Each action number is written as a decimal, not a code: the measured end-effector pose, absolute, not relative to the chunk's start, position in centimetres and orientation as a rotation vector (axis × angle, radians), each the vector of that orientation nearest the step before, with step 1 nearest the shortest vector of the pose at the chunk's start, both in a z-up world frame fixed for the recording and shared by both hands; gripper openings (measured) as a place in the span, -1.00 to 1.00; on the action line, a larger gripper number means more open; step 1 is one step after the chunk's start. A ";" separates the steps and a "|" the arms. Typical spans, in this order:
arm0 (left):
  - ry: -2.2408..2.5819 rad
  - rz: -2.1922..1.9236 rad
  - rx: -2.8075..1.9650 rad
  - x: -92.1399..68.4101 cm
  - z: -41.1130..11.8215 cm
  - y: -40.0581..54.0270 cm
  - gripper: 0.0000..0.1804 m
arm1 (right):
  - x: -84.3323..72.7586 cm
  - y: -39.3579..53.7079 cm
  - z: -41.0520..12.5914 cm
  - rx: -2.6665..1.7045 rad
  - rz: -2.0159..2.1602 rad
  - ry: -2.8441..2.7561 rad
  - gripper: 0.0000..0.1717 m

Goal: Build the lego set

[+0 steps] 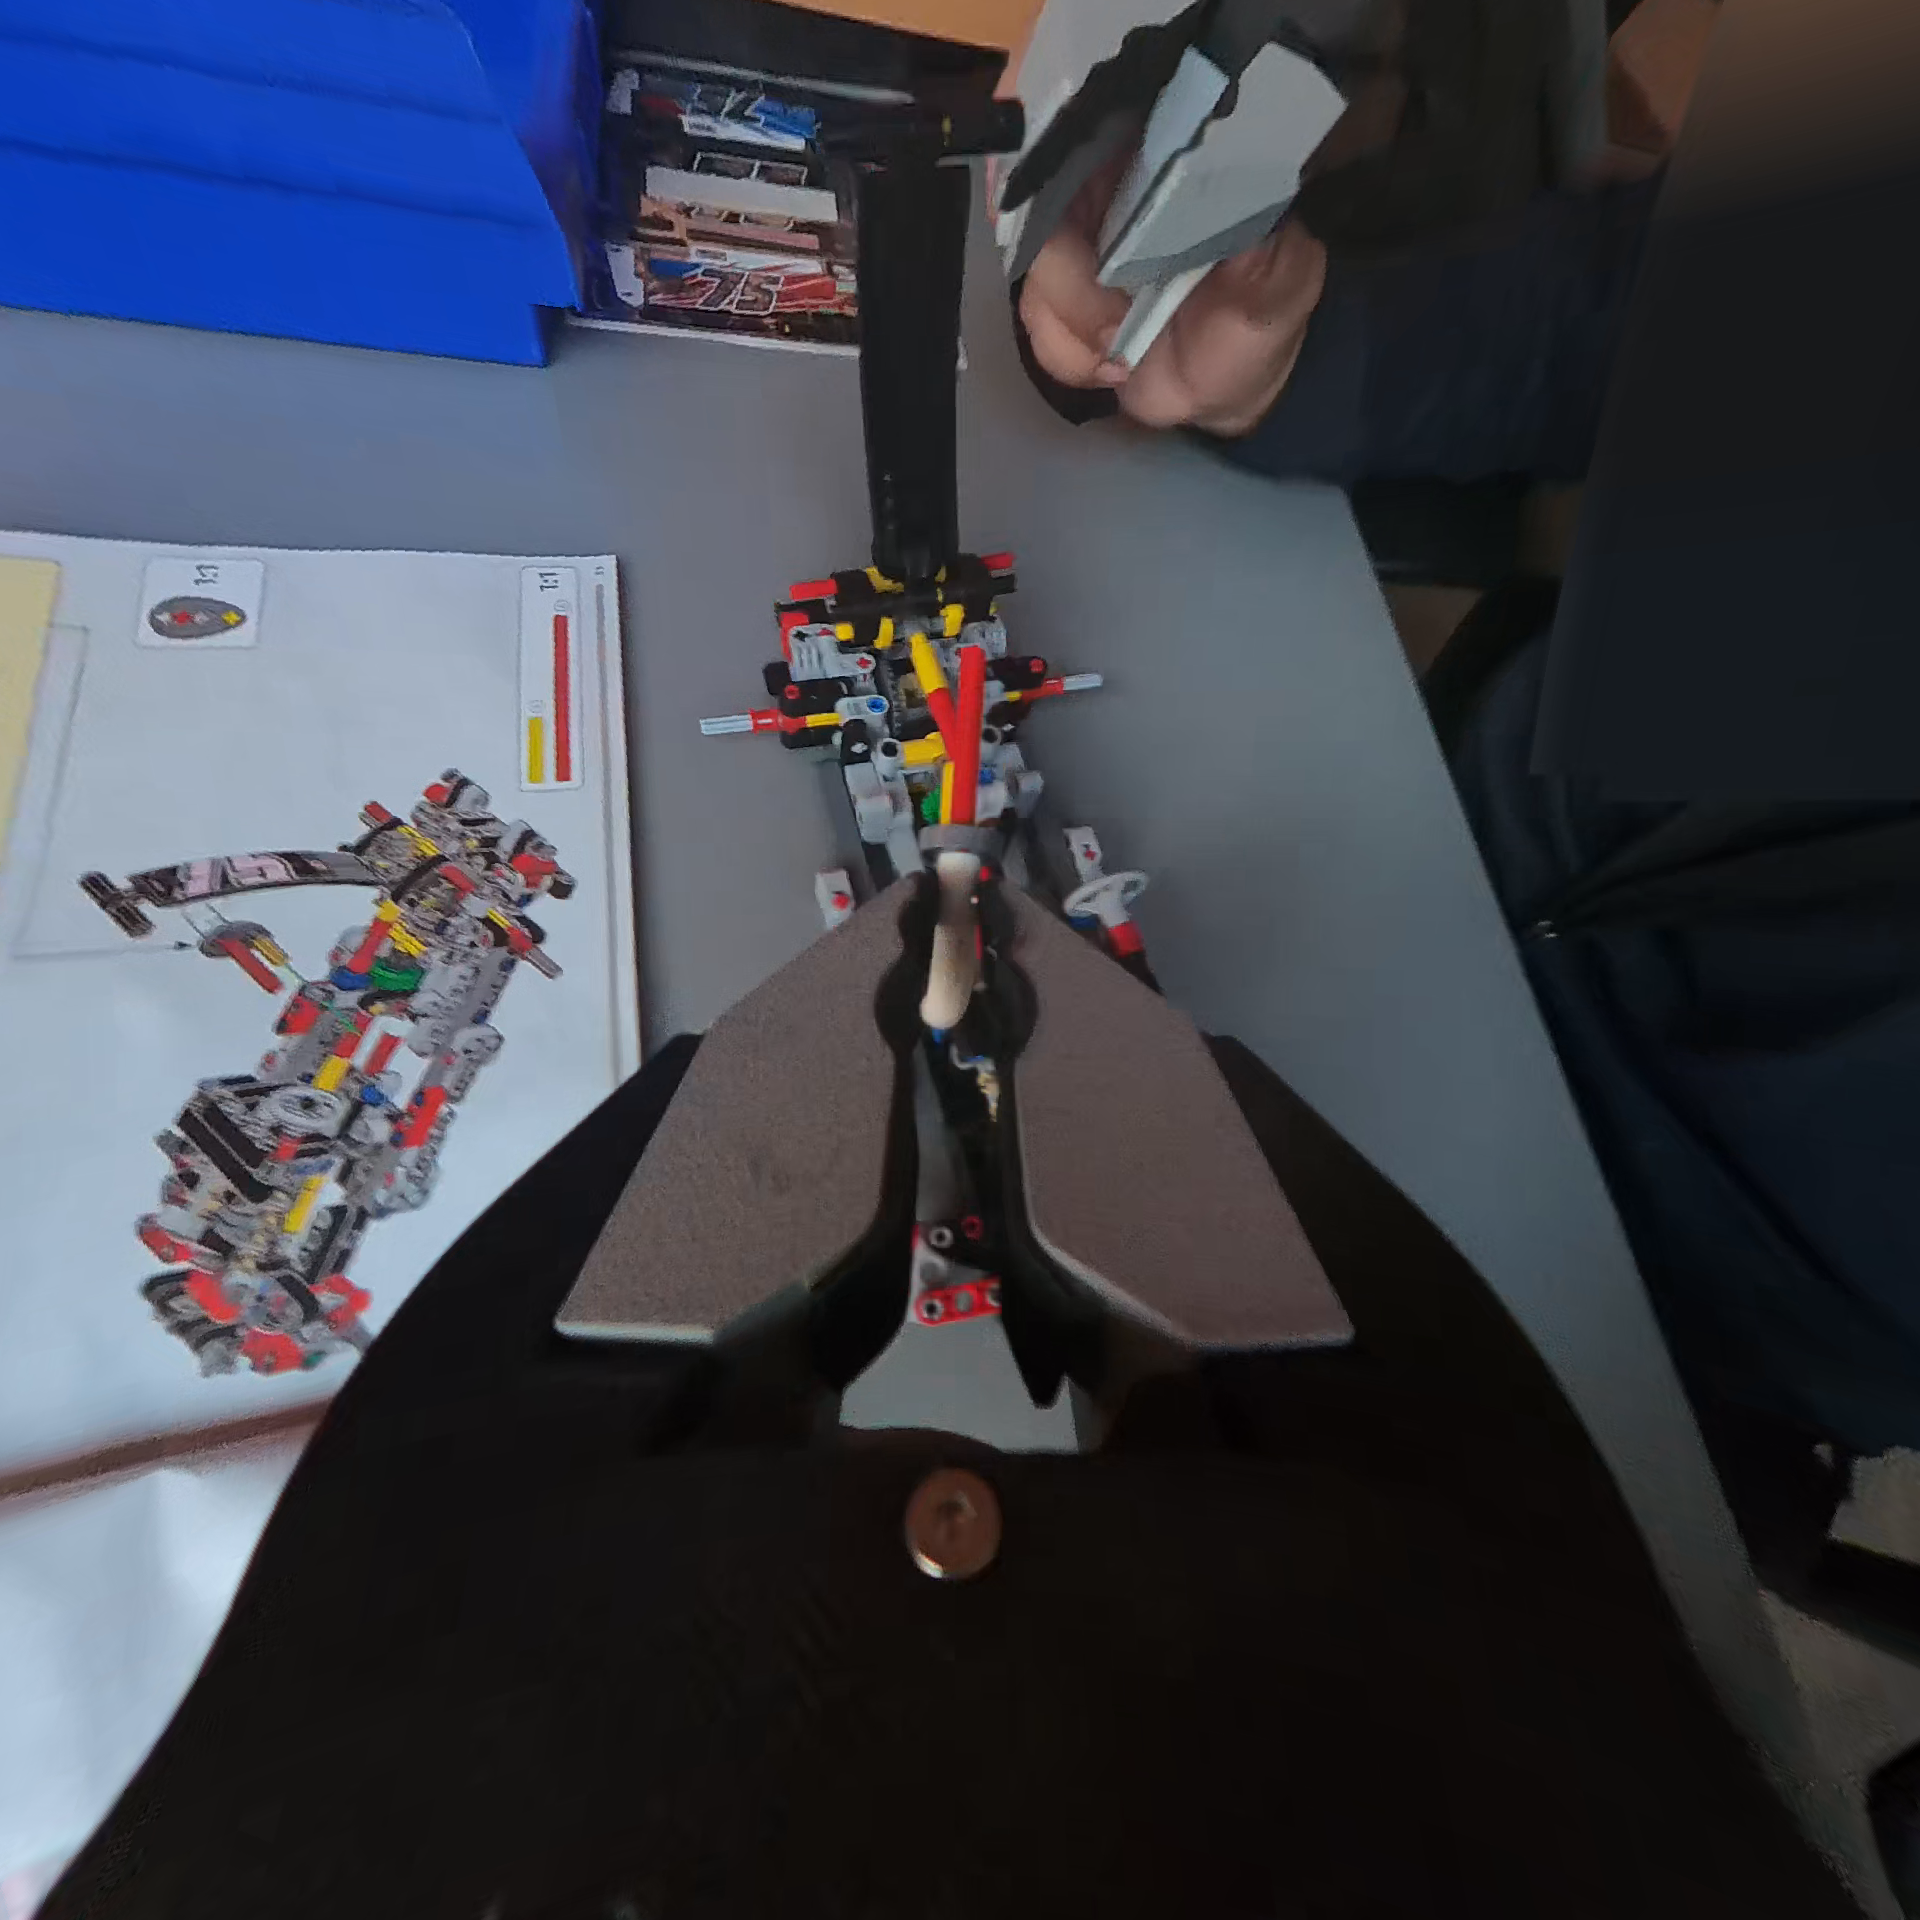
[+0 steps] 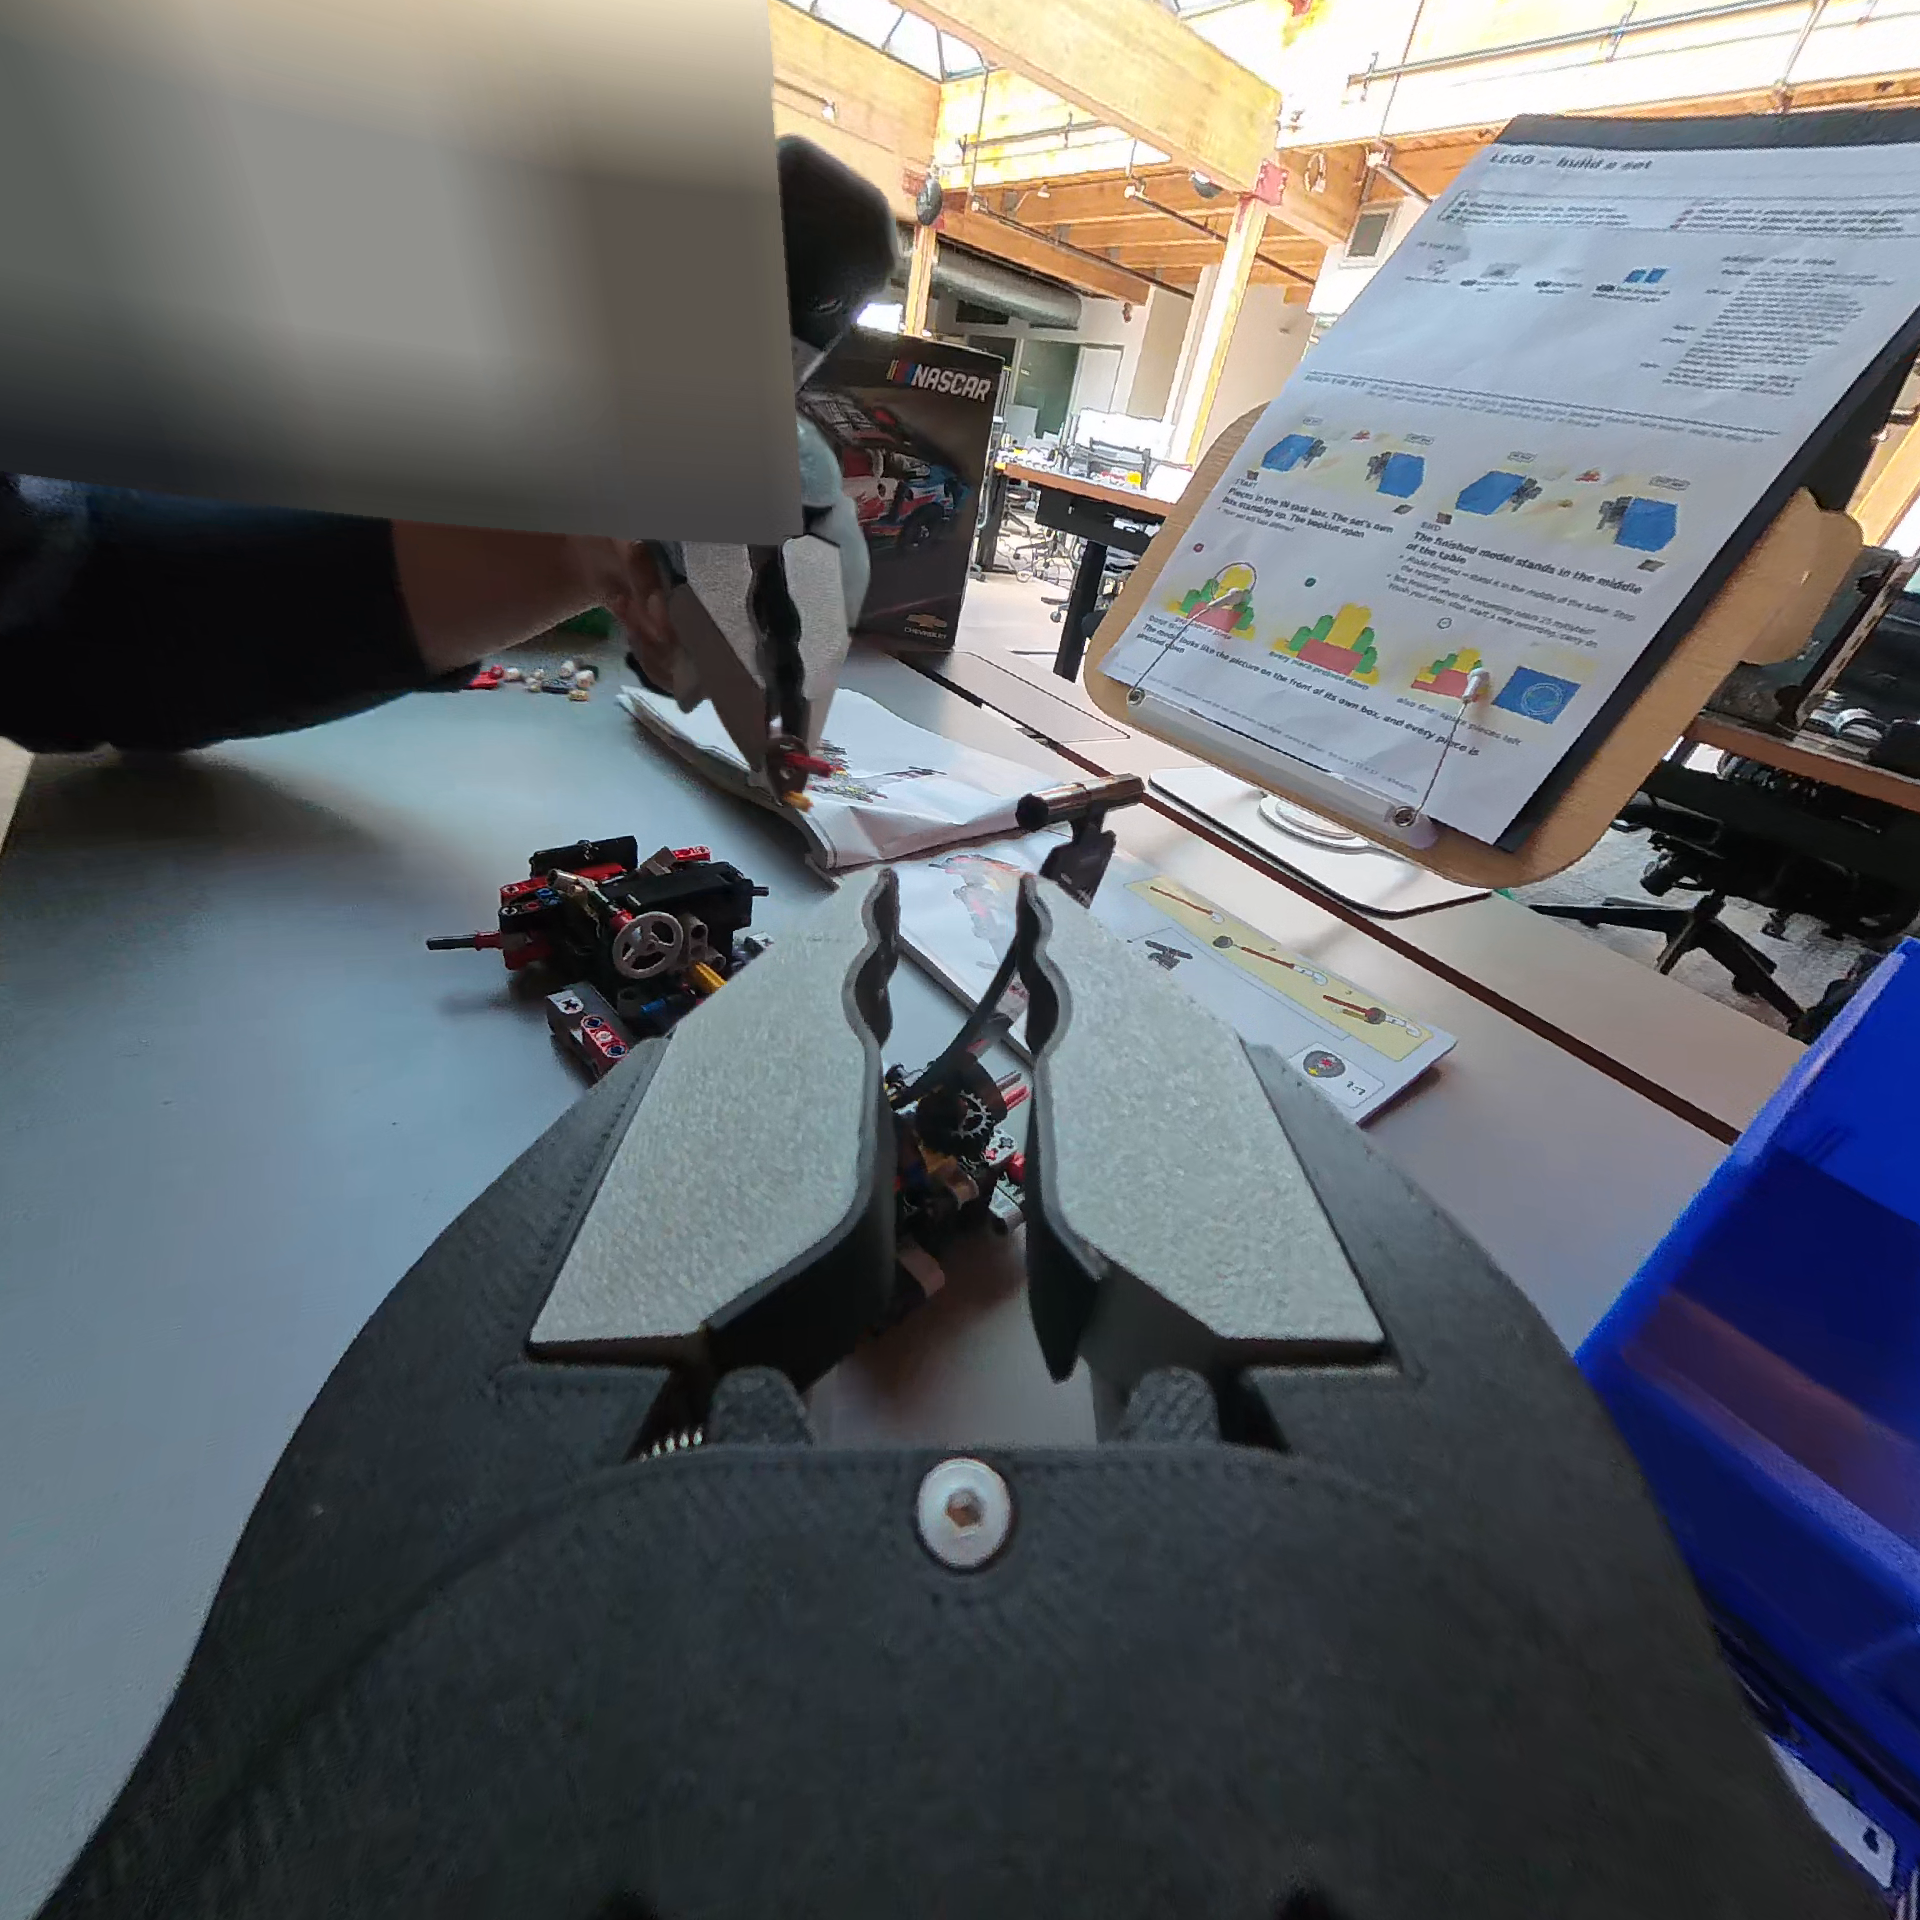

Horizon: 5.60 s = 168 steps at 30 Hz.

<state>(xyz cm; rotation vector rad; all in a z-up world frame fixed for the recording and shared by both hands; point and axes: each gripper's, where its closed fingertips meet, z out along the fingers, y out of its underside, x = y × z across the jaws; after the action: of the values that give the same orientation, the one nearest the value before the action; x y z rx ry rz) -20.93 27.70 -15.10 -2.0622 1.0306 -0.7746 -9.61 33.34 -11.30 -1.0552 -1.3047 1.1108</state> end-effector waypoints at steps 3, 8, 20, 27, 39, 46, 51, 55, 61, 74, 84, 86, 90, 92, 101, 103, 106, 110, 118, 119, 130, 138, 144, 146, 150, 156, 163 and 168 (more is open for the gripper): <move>1.102 -0.802 -2.090 -20.3 -15.6 28.7 -0.95 | -9.6 33.7 -11.5 -1.065 1.092 -1.299 -0.77; 1.182 -0.728 -2.197 -21.9 -17.7 28.3 -0.94 | -9.3 34.8 -11.6 -1.098 1.098 -1.261 -0.75; 1.124 -0.729 -2.291 -23.4 -19.9 28.6 -0.95 | -9.5 35.5 -11.8 -1.115 1.100 -1.252 -0.76; 1.204 -0.805 -2.304 -22.4 -20.9 27.1 -0.94 | -9.5 35.4 -11.7 -1.106 1.094 -1.258 -0.76; 1.149 -0.828 -2.339 -21.9 -21.7 25.4 -0.94 | -9.5 34.3 -11.4 -1.066 1.069 -1.283 -0.76; 1.078 -0.868 -2.349 -21.1 -22.1 23.2 -0.95 | -9.4 34.1 -11.1 -1.053 1.073 -1.279 -0.76; 1.052 -0.893 -2.335 -20.1 -22.0 22.2 -0.95 | -9.4 34.0 -11.2 -1.053 1.067 -1.282 -0.76; 0.975 -0.866 -2.329 -20.2 -22.0 22.4 -0.95 | -9.4 34.1 -11.2 -1.057 1.069 -1.278 -0.76; 0.750 -0.839 -2.260 -22.4 -19.3 25.2 -0.95 | -9.4 34.0 -11.1 -1.052 1.064 -1.277 -0.77; 0.826 -0.948 -2.225 -20.3 -17.7 27.7 -0.95 | -10.1 29.2 -9.9 -0.974 1.011 -1.353 -1.00; 1.248 -0.906 -2.214 -16.5 -17.6 26.4 -0.95 | -13.5 28.5 -14.4 -1.138 0.668 -1.714 -0.75; 1.269 -0.922 -2.198 -16.2 -17.4 26.5 -0.95 | -14.0 28.8 -14.8 -1.176 0.671 -1.734 -0.72; 1.308 -0.921 -2.184 -16.0 -17.3 26.2 -0.95 | -14.7 28.4 -15.7 -1.215 0.712 -1.796 -0.85; 1.300 -0.912 -2.183 -16.1 -17.2 26.3 -0.95 | -14.8 28.3 -16.2 -1.213 0.701 -1.814 -0.96; 1.194 -0.917 -2.158 -16.8 -16.3 27.5 -0.95 | -14.9 28.6 -16.6 -1.379 0.867 -1.706 -0.98; 1.180 -0.922 -2.158 -16.8 -16.4 27.7 -0.95 | -14.9 28.6 -16.8 -1.434 0.949 -1.673 -0.98; 1.179 -0.929 -2.165 -16.7 -16.8 27.7 -0.94 | -14.7 28.5 -17.1 -1.492 1.032 -1.653 -0.98; 1.172 -0.934 -2.138 -16.7 -17.1 27.3 -0.93 | -14.6 27.9 -17.1 -1.511 1.069 -1.651 -0.98; 1.144 -0.797 -2.091 -17.3 -16.9 27.4 -0.94 | -14.8 27.8 -17.8 -1.561 1.131 -1.583 -0.99; 1.144 -0.782 -2.087 -17.3 -17.0 27.4 -0.93 | -14.8 27.8 -17.8 -1.568 1.150 -1.572 -0.99; 1.230 -0.700 -2.010 -17.0 -17.8 27.6 -0.92 | -14.7 27.9 -18.1 -1.632 1.259 -1.513 -0.99; 1.225 -0.762 -1.958 -16.5 -17.5 27.6 -0.98 | -14.7 28.2 -18.0 -1.651 1.305 -1.478 -0.99; 1.208 -0.709 -1.982 -17.7 -17.2 27.9 -0.92 | -14.7 28.3 -18.1 -1.647 1.290 -1.478 -0.99; 1.193 -0.691 -1.989 -18.4 -16.9 28.1 -0.91 | -14.6 28.4 -18.0 -1.648 1.289 -1.470 -0.99; 1.143 -0.649 -2.006 -20.0 -16.6 28.8 -0.91 | -14.5 28.7 -17.9 -1.656 1.301 -1.450 -0.99; 1.151 -0.708 -2.005 -18.9 -17.0 28.6 -0.89 | -14.6 28.8 -18.0 -1.659 1.308 -1.438 -0.99; 1.208 -0.757 -2.016 -17.6 -18.8 28.2 -0.90 | -14.9 28.4 -18.0 -1.640 1.282 -1.449 -0.99; 1.192 -0.844 -1.980 -17.0 -18.6 28.0 -0.93 | -14.9 28.1 -17.8 -1.632 1.293 -1.449 -0.99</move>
<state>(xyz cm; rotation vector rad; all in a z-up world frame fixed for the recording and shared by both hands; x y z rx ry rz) -16.95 27.97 -18.61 -1.9798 1.1923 -0.8439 -14.89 28.14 -17.82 -1.6316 -1.4491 1.2927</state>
